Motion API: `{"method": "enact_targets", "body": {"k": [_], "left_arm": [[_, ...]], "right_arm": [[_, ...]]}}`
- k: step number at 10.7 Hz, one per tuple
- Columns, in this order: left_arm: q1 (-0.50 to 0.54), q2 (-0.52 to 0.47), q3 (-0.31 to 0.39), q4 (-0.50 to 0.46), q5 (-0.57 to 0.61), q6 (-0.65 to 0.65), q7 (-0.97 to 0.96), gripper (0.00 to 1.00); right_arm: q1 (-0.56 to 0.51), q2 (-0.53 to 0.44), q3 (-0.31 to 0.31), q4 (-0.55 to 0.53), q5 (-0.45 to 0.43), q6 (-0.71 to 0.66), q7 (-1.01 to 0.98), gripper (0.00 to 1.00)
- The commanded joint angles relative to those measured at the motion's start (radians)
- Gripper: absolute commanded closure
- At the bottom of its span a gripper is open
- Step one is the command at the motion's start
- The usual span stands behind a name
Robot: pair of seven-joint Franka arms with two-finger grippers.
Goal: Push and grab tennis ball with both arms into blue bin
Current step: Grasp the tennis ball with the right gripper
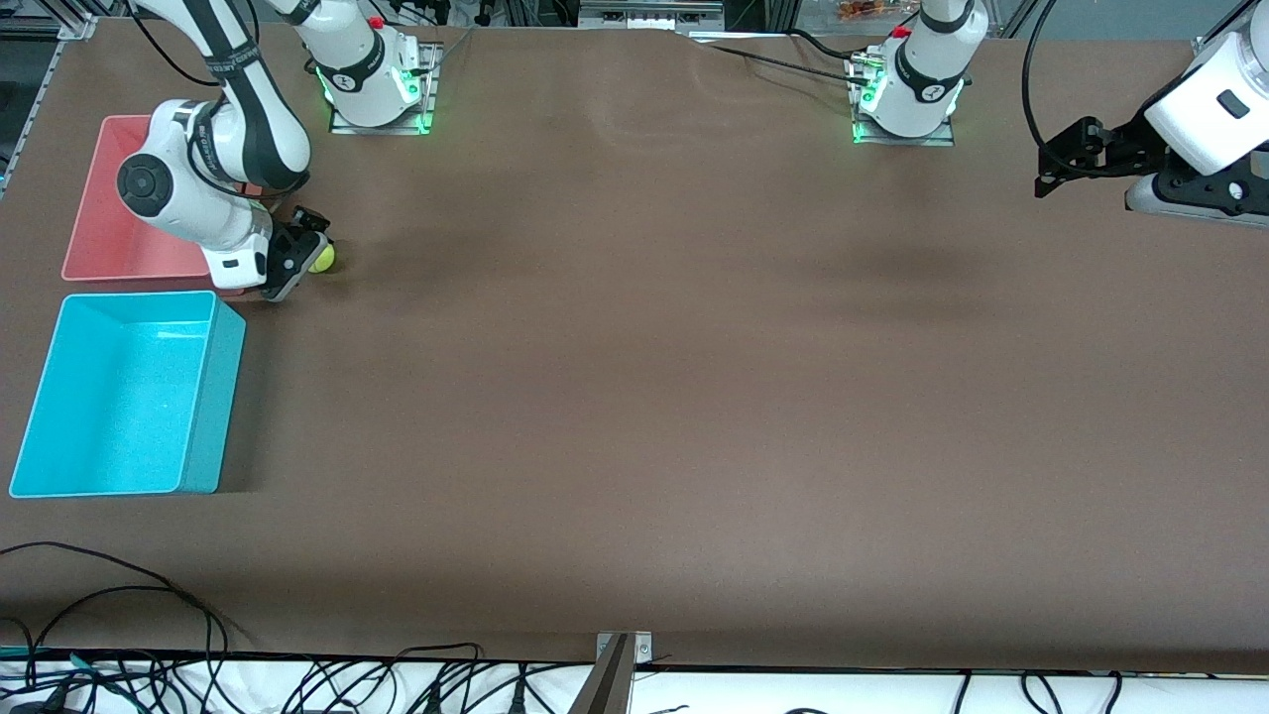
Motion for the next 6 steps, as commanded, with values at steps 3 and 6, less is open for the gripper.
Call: {"method": "enact_targets", "body": {"k": [3,6], "left_arm": [[-0.014,0.02,0.014,0.037,-0.003,-0.023,0.001,0.0],[-0.006,0.034,0.02,0.049,-0.011,-0.015,-0.01,0.0]], "right_arm": [[-0.008,0.012,0.002,-0.068,0.019,0.07,-0.084,0.0],[-0.023,0.025,-0.001,-0.068,0.017,0.08,-0.135,0.0]]}}
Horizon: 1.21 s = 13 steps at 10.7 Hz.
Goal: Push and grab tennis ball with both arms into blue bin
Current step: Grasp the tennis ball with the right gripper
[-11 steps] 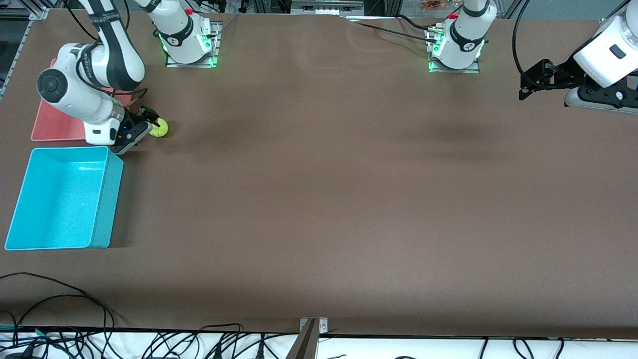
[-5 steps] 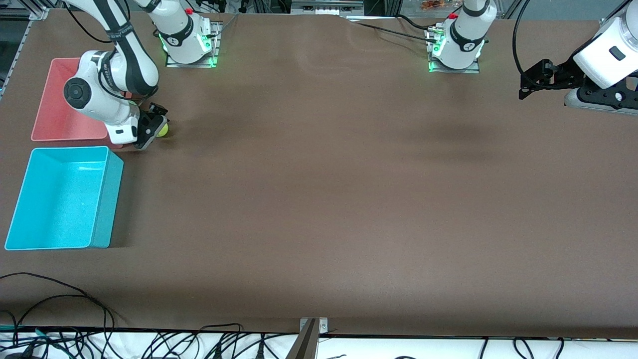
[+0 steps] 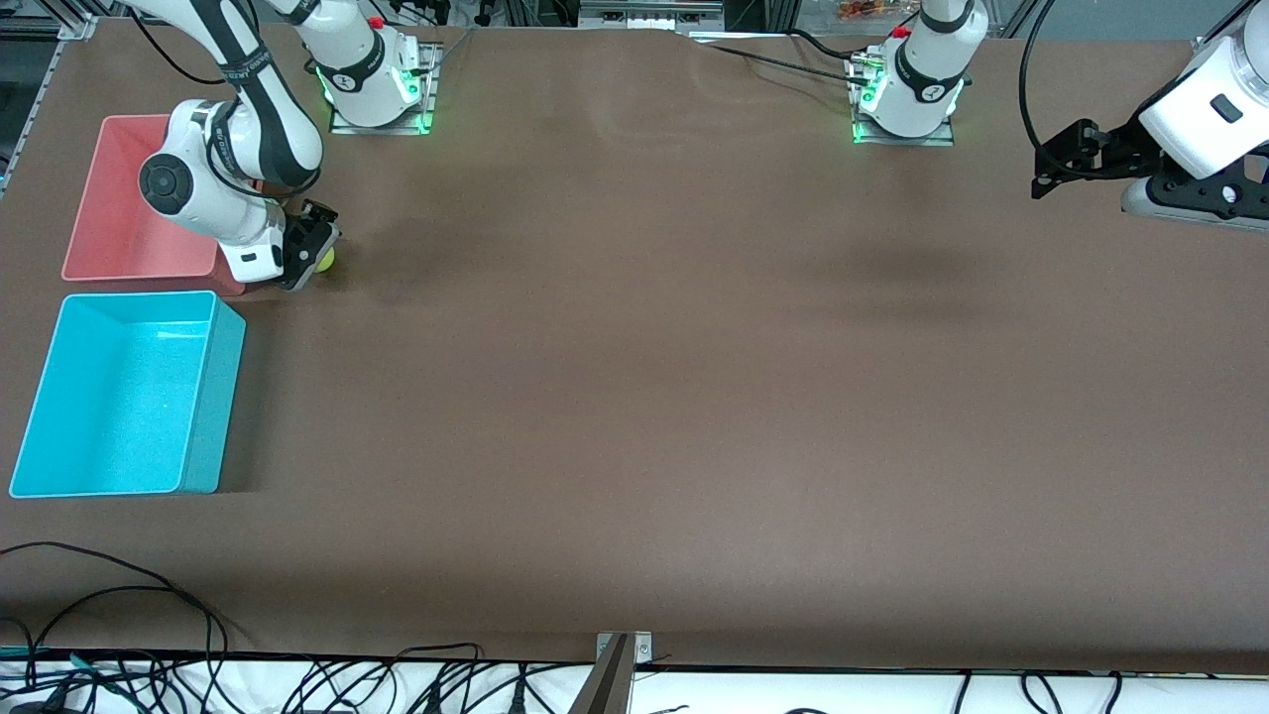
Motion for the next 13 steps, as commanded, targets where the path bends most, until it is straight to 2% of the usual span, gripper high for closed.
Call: {"method": "enact_targets", "body": {"k": [1,4,6,7,8,9,13], "left_arm": [[0.003,0.041,0.021,0.087,-0.009,-0.007,0.002,0.0],[0.013,0.064,0.026,0.12,-0.008,0.018,0.001,0.0],[0.014,0.078,0.024,0.118,-0.003,0.033,-0.009,0.0],[0.014,0.076,0.022,0.111,-0.005,0.033,-0.01,0.0],[0.013,0.076,0.018,0.111,-0.003,0.024,-0.012,0.0],[0.011,0.076,0.013,0.111,-0.003,0.024,-0.012,0.0],[0.011,0.073,0.015,0.107,-0.003,0.026,-0.01,0.0]], "right_arm": [[-0.03,0.01,0.0,-0.014,0.016,0.061,-0.115,0.0],[-0.055,0.024,0.0,-0.014,0.016,0.067,-0.151,0.0],[-0.056,0.033,0.0,-0.014,0.017,0.07,-0.16,0.08],[-0.058,0.033,0.0,-0.014,0.019,0.07,-0.159,0.18],[-0.058,0.033,0.0,-0.014,0.019,0.067,-0.157,0.33],[-0.056,0.026,0.001,-0.014,0.019,0.064,-0.147,0.4],[-0.052,-0.087,0.011,-0.005,0.02,0.046,-0.116,0.47]]}}
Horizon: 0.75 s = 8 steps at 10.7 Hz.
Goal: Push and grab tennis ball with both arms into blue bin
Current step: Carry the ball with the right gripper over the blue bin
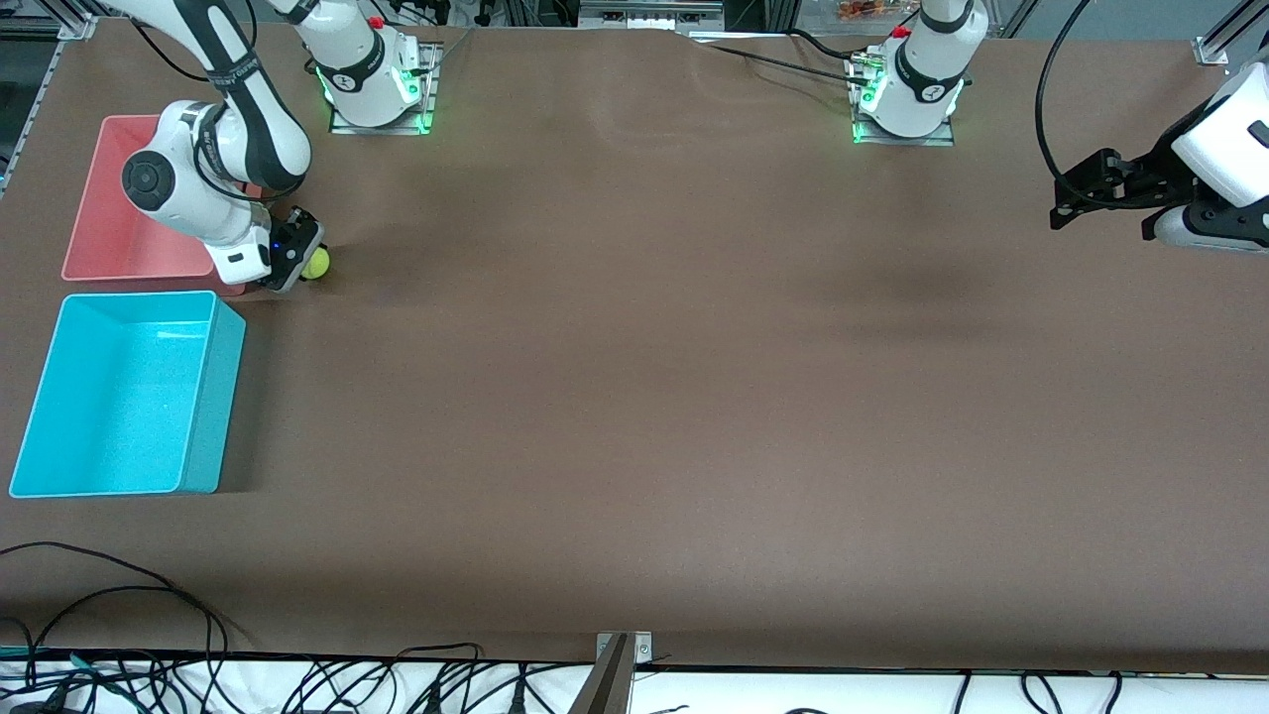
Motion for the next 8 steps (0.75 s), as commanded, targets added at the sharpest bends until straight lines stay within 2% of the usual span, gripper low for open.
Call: {"method": "enact_targets", "body": {"k": [1,2,4,6,8], "left_arm": [[0.004,0.006,-0.009,0.023,-0.003,-0.013,-0.009,0.0],[0.021,0.003,-0.026,0.022,-0.003,-0.011,-0.009,0.0],[0.077,0.004,-0.068,0.017,-0.003,0.004,-0.008,0.0],[0.079,0.006,-0.076,0.013,0.0,0.003,-0.008,0.0],[0.072,0.004,-0.077,0.013,0.01,0.001,-0.009,0.0]], "right_arm": [[-0.004,-0.12,0.028,0.012,0.052,-0.035,0.042,0.47],[-0.004,-0.128,0.034,0.06,0.073,-0.067,0.043,0.47],[-0.007,-0.114,0.031,0.231,0.071,-0.208,0.019,0.47],[-0.017,-0.089,0.028,0.32,0.058,-0.222,-0.056,0.47],[-0.085,-0.011,0.026,0.428,0.055,-0.221,-0.194,0.47]]}}
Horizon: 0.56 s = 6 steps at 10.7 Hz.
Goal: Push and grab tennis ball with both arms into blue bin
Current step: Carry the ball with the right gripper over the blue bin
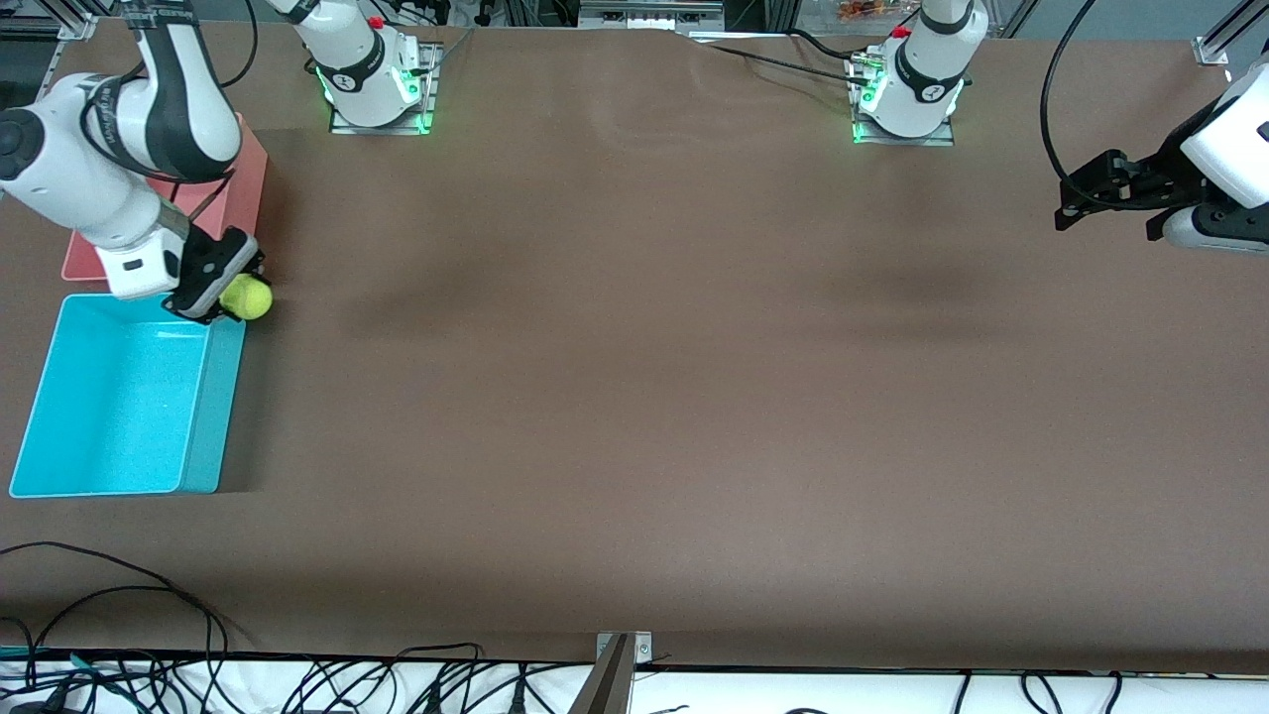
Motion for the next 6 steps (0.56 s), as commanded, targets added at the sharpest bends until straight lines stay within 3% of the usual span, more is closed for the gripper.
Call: {"method": "enact_targets", "body": {"k": [1,6], "left_arm": [[0.003,0.004,-0.014,0.012,0.011,-0.003,-0.007,0.0],[-0.001,0.004,-0.018,0.014,0.011,-0.003,-0.007,0.0]], "right_arm": [[-0.102,0.152,0.0,0.171,0.003,-0.019,-0.198,0.47],[-0.13,0.367,-0.125,0.368,0.033,-0.019,-0.445,0.47]]}}
